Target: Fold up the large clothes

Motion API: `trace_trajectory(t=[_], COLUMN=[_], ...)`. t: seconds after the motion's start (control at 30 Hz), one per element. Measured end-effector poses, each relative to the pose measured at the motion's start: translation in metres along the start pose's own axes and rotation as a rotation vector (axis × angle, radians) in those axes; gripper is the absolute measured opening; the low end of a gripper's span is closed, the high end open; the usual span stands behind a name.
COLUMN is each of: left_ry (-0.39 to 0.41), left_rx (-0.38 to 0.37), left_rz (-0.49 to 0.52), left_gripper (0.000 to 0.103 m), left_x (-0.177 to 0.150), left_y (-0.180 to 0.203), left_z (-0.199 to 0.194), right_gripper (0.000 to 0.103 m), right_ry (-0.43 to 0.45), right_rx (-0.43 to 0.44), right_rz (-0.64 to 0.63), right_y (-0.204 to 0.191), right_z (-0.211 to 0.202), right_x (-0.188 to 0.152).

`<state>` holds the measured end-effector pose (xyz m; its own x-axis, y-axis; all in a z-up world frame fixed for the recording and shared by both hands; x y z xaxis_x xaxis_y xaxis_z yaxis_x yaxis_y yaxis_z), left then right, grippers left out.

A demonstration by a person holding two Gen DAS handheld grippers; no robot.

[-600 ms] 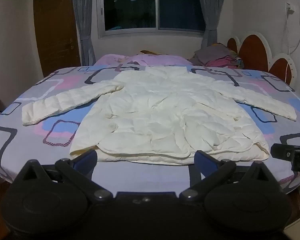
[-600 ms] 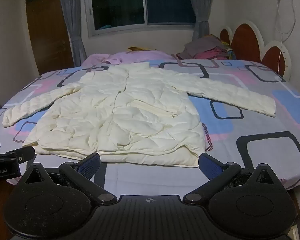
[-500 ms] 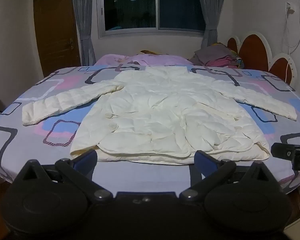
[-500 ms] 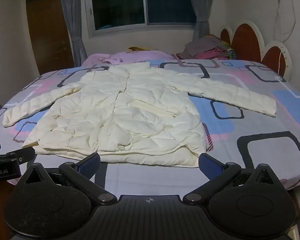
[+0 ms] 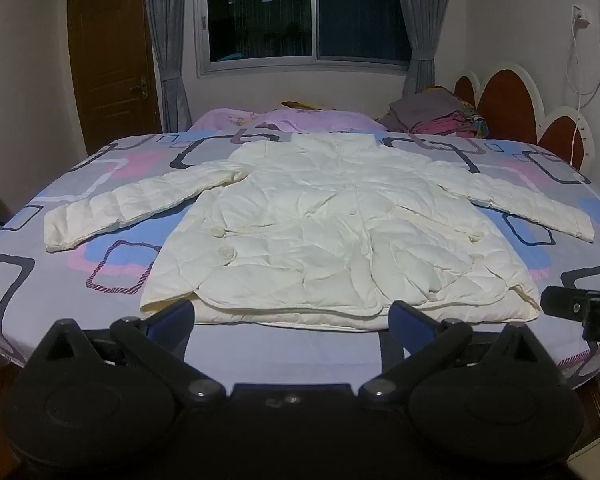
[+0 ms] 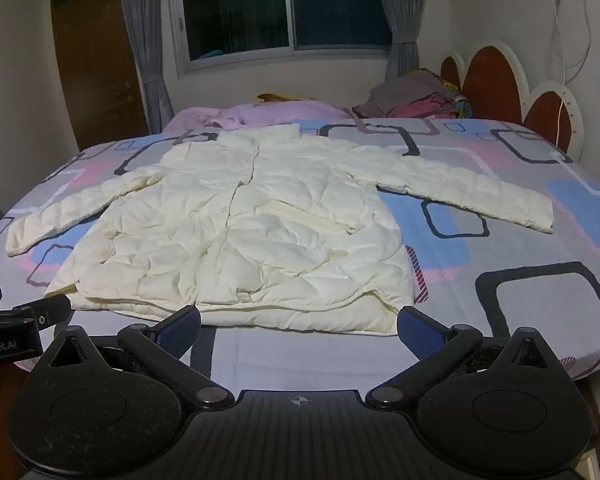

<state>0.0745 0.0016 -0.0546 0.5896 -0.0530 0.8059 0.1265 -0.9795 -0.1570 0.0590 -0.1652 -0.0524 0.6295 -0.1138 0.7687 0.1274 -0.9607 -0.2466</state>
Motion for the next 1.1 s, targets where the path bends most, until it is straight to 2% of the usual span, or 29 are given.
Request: trace_trajectory(t=[0.37, 0.4, 1.1], left_ry=[-0.002, -0.001, 0.004], left_rx=[0.003, 0.002, 0.0], left_rz=[0.002, 0.001, 0.003], left_gripper=[0.103, 0.103, 0.103], left_x=[0.0009, 0.0011, -0.0006], left_y=[0.0003, 0.0004, -0.0031], left_z=[-0.0002, -0.0003, -0.0015], right_gripper=[0.103, 0.103, 0.103], right_ry=[0.003, 0.002, 0.007], right_rx=[-0.001, 0.004, -0.001], right_rz=[-0.002, 0.002, 0.004], right_y=[-0.0012, 0.0074, -0.0016], right_z=[-0.0039, -0.004, -0.006], right_x=[0.002, 0.0027, 0.0024])
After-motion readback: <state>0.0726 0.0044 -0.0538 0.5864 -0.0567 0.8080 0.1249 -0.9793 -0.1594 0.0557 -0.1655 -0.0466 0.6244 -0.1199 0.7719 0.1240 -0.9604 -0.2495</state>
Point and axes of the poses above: each gripper's, at about its wrist camera, not at the fingertips, and z roughly the way its jaws point, y to its right, x to its top, the point moved 9 cm from there along z, roughly the way its jaws point, and after that the axes turned 11 degrees about x, right-handed, at the moved point
